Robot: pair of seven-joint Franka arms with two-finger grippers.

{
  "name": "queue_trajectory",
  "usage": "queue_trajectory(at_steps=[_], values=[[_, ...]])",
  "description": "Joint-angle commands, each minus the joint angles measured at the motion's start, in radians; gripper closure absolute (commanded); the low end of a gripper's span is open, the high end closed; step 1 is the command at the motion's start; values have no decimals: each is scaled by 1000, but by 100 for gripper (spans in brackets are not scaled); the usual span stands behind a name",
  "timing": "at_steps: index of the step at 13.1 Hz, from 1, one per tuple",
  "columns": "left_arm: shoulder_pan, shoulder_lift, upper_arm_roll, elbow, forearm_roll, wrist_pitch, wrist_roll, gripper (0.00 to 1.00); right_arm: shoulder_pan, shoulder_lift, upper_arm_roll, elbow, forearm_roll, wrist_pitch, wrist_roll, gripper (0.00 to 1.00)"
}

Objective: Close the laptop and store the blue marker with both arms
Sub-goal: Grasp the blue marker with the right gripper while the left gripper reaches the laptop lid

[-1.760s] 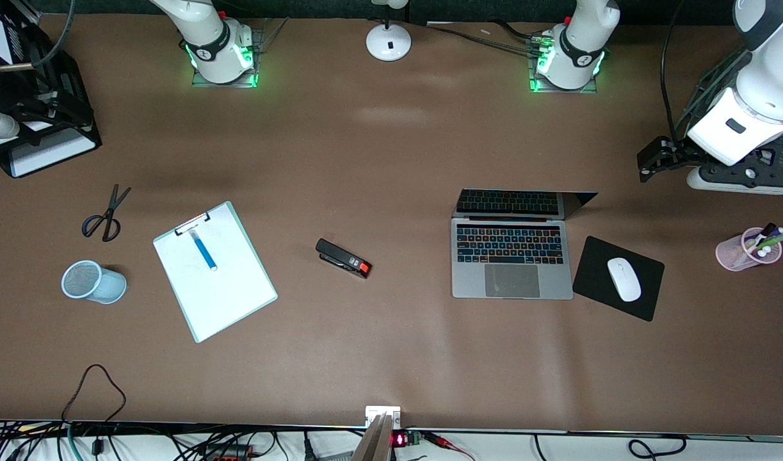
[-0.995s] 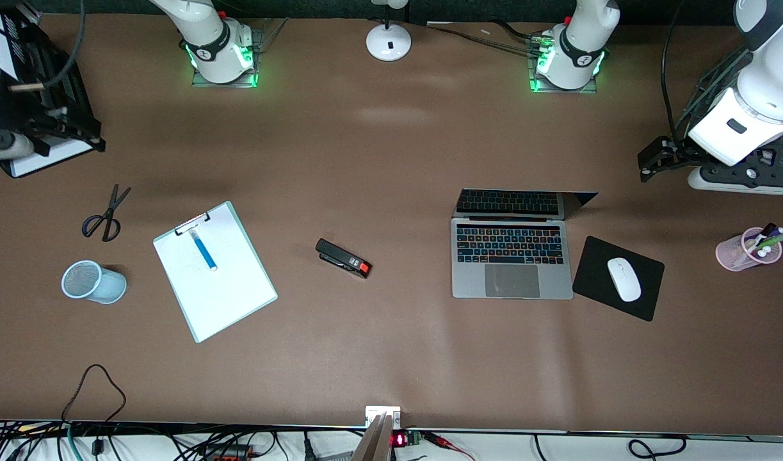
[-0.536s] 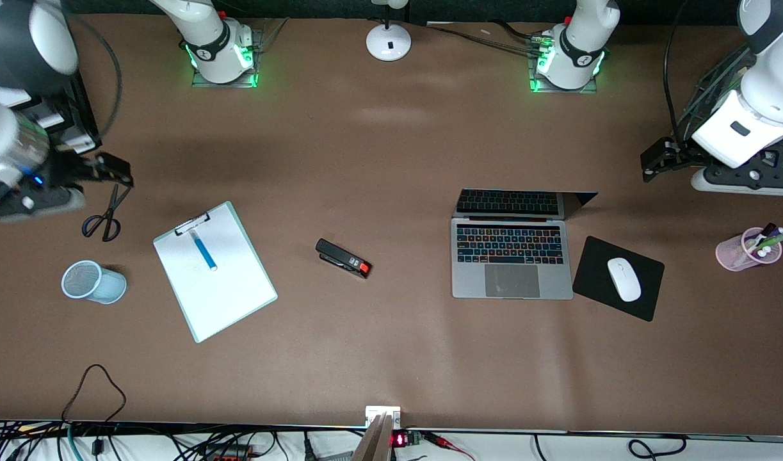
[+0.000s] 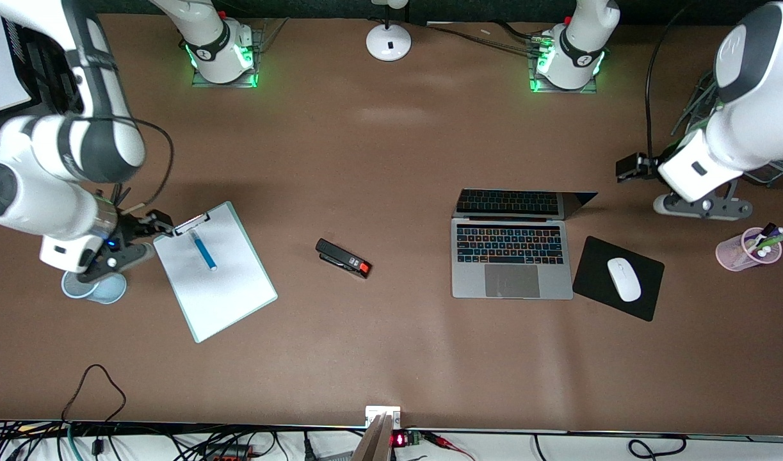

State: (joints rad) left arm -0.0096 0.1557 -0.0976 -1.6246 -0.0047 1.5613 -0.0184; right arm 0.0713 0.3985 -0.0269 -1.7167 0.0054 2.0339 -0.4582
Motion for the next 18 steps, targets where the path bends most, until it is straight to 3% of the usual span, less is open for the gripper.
queue_trajectory(at_steps=[1,2,3,7,11,12,14,16,18], values=[[-13,53,-2,89,-32,-88,23,72,19,55,-1,14,10,66,-63,30],[-22,56,-2,110,-29,-113,22,90,22,71,-1,16,8,78,-71,33],[-35,57,-2,121,-28,-118,18,100,24,85,-1,16,7,89,-76,38],[-32,58,-2,100,-43,-184,15,100,35,143,-1,17,7,121,-79,43],[-33,38,-11,29,-219,-215,-116,100,54,180,-2,20,-2,160,-82,46],[-29,28,-48,2,-221,-193,-130,100,59,192,-2,20,-8,176,-91,46],[-32,-19,-100,-120,-227,-80,-141,100,59,207,-2,20,-13,193,-97,46],[-29,-80,-181,-290,-212,123,-179,100,59,220,-1,19,-13,218,-109,48],[-30,-125,-192,-447,-210,325,-181,100,58,235,-2,20,-13,241,-129,49]])
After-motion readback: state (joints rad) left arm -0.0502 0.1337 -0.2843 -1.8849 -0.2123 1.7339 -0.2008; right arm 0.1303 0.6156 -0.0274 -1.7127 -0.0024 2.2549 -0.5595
